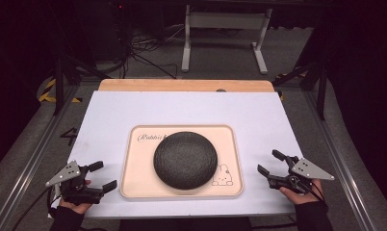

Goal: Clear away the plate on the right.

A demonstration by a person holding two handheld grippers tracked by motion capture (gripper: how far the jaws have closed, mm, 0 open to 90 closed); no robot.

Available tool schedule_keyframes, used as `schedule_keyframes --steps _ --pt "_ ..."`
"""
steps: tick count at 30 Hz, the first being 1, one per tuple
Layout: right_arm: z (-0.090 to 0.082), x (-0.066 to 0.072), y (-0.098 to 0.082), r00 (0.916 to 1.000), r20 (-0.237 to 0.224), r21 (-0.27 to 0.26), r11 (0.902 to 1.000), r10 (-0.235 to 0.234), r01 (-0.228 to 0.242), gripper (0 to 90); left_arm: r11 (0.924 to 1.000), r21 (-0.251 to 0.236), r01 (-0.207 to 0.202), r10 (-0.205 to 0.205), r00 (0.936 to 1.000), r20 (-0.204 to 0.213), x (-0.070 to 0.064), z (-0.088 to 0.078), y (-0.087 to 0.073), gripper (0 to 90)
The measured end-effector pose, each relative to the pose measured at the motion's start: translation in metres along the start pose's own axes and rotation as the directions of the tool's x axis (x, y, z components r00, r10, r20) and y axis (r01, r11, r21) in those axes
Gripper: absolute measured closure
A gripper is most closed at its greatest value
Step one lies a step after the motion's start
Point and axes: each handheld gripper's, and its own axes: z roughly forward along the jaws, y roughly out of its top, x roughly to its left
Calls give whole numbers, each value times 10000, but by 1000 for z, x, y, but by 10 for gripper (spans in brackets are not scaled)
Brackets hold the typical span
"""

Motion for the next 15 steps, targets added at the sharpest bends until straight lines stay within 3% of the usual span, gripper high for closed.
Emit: schedule_keyframes --steps 7,11,15 --pt "-2 -1 -6 9997 -24 23 9997 230 -229 173 10000 7 -5 5 10000 19 0 0 0 3" --pt "3 -5 -5 9980 -254 448 9974 579 -567 72 10000 15 -13 13 10000 40 0 0 0 3" --pt "5 -5 -4 9978 -341 690 9961 565 -541 68 10000 9 -16 16 10000 42 0 0 0 3"
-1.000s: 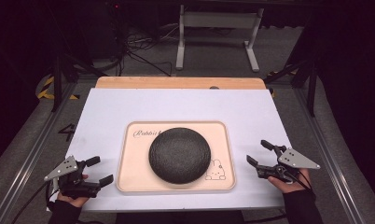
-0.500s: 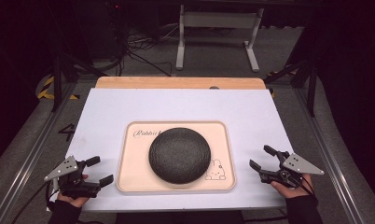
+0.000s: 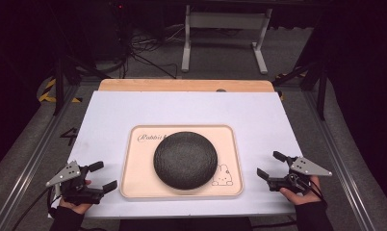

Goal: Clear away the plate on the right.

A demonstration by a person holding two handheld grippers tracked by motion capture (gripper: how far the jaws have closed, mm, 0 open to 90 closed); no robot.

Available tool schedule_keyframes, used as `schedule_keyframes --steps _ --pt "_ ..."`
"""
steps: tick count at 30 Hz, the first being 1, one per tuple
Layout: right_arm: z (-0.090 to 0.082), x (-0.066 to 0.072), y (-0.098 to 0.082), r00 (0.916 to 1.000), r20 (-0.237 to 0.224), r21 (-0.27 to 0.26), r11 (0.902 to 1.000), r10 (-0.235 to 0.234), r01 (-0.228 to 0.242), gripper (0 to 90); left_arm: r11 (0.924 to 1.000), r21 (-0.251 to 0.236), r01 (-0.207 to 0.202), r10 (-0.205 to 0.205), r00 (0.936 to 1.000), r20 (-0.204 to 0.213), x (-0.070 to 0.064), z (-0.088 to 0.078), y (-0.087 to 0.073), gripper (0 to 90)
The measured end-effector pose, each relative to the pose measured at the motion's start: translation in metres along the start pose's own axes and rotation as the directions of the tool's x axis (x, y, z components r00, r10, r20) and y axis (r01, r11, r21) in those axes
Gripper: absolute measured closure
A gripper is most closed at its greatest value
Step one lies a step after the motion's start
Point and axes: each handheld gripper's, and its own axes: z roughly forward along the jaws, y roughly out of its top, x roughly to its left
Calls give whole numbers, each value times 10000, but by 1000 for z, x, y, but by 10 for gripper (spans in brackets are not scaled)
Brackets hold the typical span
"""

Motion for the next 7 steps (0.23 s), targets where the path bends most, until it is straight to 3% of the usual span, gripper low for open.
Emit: schedule_keyframes --steps 7 --pt "0 -1 0 9999 -45 20 9999 101 -101 53 10000 1 -2 2 10000 4 0 0 0 4"
